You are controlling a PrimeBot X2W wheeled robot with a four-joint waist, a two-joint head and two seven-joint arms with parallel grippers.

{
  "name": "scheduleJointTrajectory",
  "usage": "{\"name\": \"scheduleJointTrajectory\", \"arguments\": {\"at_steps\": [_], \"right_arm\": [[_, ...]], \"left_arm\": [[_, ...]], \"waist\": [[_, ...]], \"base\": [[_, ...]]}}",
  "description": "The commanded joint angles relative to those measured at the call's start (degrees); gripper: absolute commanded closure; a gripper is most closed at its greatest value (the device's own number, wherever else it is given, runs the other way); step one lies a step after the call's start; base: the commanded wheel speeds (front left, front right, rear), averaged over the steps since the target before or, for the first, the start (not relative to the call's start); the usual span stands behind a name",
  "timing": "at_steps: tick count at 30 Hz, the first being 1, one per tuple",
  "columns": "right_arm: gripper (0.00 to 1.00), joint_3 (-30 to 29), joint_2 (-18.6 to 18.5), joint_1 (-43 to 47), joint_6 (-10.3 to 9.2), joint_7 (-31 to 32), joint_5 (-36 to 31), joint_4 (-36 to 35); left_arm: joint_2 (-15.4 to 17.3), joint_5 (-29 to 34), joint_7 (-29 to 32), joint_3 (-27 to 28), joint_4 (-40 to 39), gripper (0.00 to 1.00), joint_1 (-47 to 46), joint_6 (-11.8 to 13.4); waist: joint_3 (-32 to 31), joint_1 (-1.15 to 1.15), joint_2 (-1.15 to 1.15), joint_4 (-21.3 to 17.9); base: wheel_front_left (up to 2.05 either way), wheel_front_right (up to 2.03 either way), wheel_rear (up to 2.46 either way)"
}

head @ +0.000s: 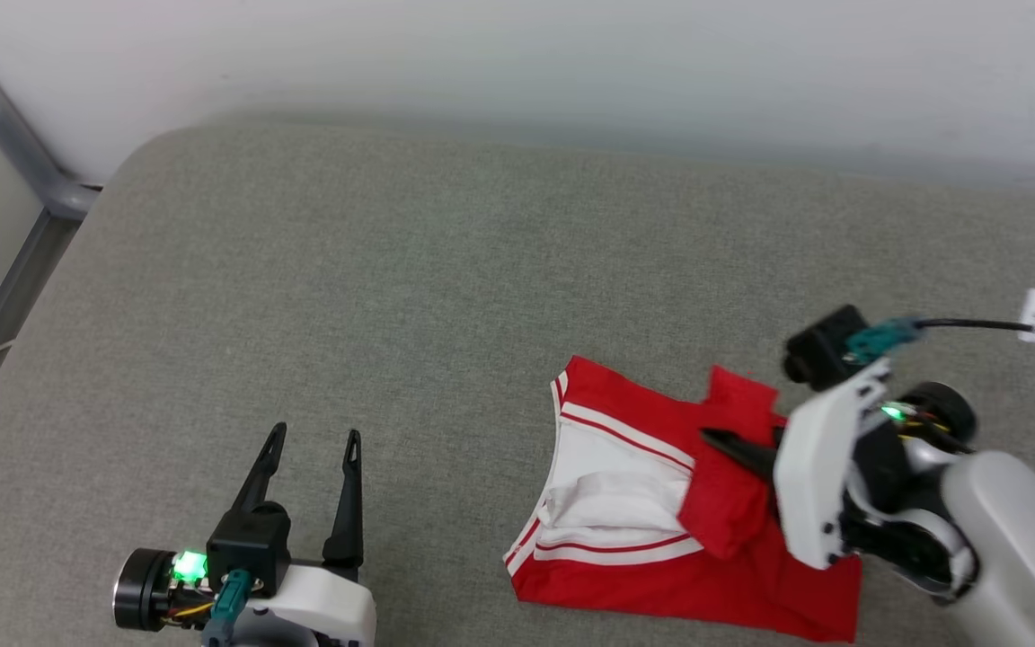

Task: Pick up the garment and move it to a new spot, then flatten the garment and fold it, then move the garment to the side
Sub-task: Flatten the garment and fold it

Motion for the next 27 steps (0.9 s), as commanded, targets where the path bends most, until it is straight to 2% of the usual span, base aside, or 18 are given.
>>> {"name": "scheduleJointTrajectory", "arguments": {"at_steps": [1, 9, 17, 21, 22, 23, 24, 27], "right_arm": [[1.0, 1.5, 1.1, -1.8, -0.05, 0.2, -0.7, 0.8], [1.0, 9.7, 6.8, -10.4, -0.05, -1.7, -4.3, 10.8], [1.0, 14.9, 9.5, -13.6, -0.05, -5.7, -8.1, 24.9], [1.0, 16.8, 10.4, -13.1, -0.05, -9.2, -7.2, 28.1], [0.82, 17.0, 10.5, -13.4, -0.05, -10.4, -6.9, 28.2], [0.6, 17.2, 10.4, -13.6, -0.05, -11.7, -6.7, 27.9], [0.0, 17.1, 10.2, -14.0, -0.05, -13.3, -6.5, 27.3], [0.0, 16.5, 9.6, -14.0, -0.05, -16.6, -6.1, 26.0]], "left_arm": [[-0.2, 0.5, -0.1, -0.1, 0.1, 0.0, -0.9, -0.3], [-1.3, 0.5, -0.1, -0.4, 0.4, 0.0, -3.0, -0.9], [-2.1, 0.5, -0.1, 0.0, 0.8, 0.0, -4.6, -1.2], [-2.1, 0.7, -0.1, 0.5, 1.0, 0.0, -4.5, -1.3], [-2.1, 0.7, -0.1, 0.7, 1.1, 0.0, -4.3, -1.2], [-1.9, 0.8, -0.1, 0.9, 1.2, 0.0, -4.1, -1.3], [-1.8, 0.9, -0.1, 1.0, 1.3, 0.0, -3.9, -1.3], [-1.6, 1.1, -0.1, 1.3, 1.6, 0.0, -3.5, -1.5]], "waist": [[0.7, 0.0, 0.0, 0.6], [3.4, 0.0, 0.0, 2.5], [5.4, 0.0, 0.0, 3.5], [5.3, 0.0, 0.0, 3.0], [5.0, 0.0, 0.0, 2.8], [4.6, 0.0, 0.0, 2.5], [4.2, 0.0, 0.0, 2.2], [3.2, 0.0, 0.0, 1.5]], "base": [[0.0, 0.0, 0.0], [0.0, 0.0, 0.0], [0.0, 0.0, 0.0], [0.0, 0.0, 0.0], [0.0, 0.0, 0.0], [0.0, 0.0, 0.0], [0.0, 0.0, 0.0], [0.0, 0.0, 0.0]]}}
